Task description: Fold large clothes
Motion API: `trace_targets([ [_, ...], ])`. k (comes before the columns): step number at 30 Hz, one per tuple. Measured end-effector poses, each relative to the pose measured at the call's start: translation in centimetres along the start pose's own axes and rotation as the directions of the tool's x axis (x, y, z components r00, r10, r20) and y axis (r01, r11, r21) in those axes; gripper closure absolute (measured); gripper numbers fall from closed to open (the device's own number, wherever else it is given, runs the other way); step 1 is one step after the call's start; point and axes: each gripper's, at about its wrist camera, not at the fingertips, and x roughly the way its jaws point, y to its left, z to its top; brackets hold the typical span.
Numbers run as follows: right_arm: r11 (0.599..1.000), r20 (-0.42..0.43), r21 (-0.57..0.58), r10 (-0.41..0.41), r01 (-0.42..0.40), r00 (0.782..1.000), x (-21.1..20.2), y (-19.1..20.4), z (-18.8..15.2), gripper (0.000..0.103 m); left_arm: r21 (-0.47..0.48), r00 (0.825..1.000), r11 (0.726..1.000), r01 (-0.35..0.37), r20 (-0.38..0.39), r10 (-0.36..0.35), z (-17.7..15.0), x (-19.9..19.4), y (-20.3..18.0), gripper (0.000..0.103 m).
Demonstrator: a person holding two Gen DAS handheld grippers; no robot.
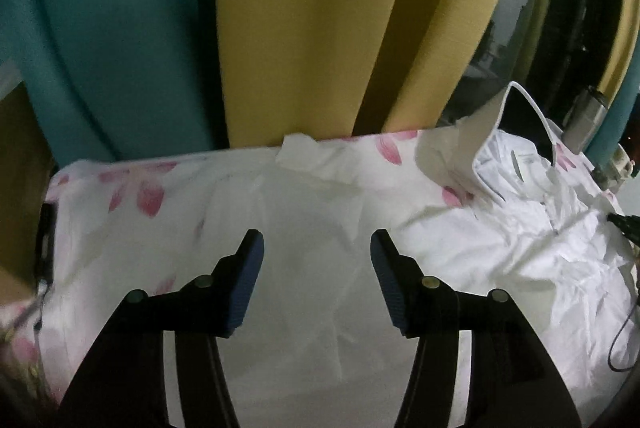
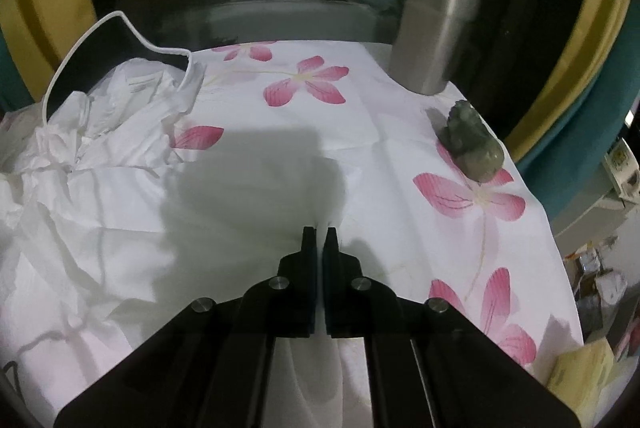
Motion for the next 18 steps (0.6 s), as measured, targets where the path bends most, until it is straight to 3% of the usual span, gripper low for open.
trace_targets([
  [3,1.0,0.004,0.022,-0.019,0.019,1.0,-1.0,0.4,0.1,0.092,0.022,1.0,0.999,0.026,-0.013,-0.025,1.0,1.7,0.0,0.043],
  [4,0.999,0.009,0.03,-0.018,0.017,1.0,-1.3,0.5,0.1,0.078,0.029,0.999,0.999,0.031,-0.022,-0.03,1.3,2.4,-0.1,0.042],
  [5,0.999,0.021,0.042,-0.011,0.01,1.0,-1.9,0.7,0.1,0.057,0.038,0.999,0.999,0.03,-0.031,-0.029,1.5,3.1,-0.2,0.042],
  [7,0.998,0.049,0.056,-0.002,-0.001,0.999,-3.0,1.1,0.0,0.042,0.057,0.998,0.998,0.022,-0.06,-0.019,1.9,4.6,-0.2,0.042],
  [10,0.998,0.063,0.061,0.001,-0.005,0.998,-4.2,2.0,-0.1,0.042,0.052,0.993,0.999,-0.002,-0.121,0.008,1.6,6.3,0.1,0.042],
  [12,0.998,0.07,0.059,0.007,-0.011,0.998,-4.9,2.6,-0.2,0.042,0.055,0.994,0.998,0.021,-0.111,-0.014,1.2,6.4,0.5,0.042],
  [13,0.998,0.076,0.056,0.013,-0.017,0.997,-5.2,2.9,-0.3,0.042,0.065,0.994,0.998,0.026,-0.103,-0.019,1.1,6.3,0.6,0.058],
  [14,0.998,0.082,0.053,0.02,-0.024,0.996,-5.6,3.3,-0.5,0.042,0.083,0.994,0.996,0.033,-0.106,-0.024,1.1,6.1,0.7,0.085],
  [15,0.998,0.085,0.052,0.024,-0.029,0.996,-5.9,3.7,-0.5,0.042,0.085,0.994,0.996,0.033,-0.105,-0.024,1.1,5.8,0.8,0.097],
  [18,0.998,0.095,0.044,0.042,-0.047,0.995,-6.5,4.5,-0.5,0.042,0.069,0.999,0.997,0.024,-0.047,-0.021,1.4,4.1,1.6,0.1],
])
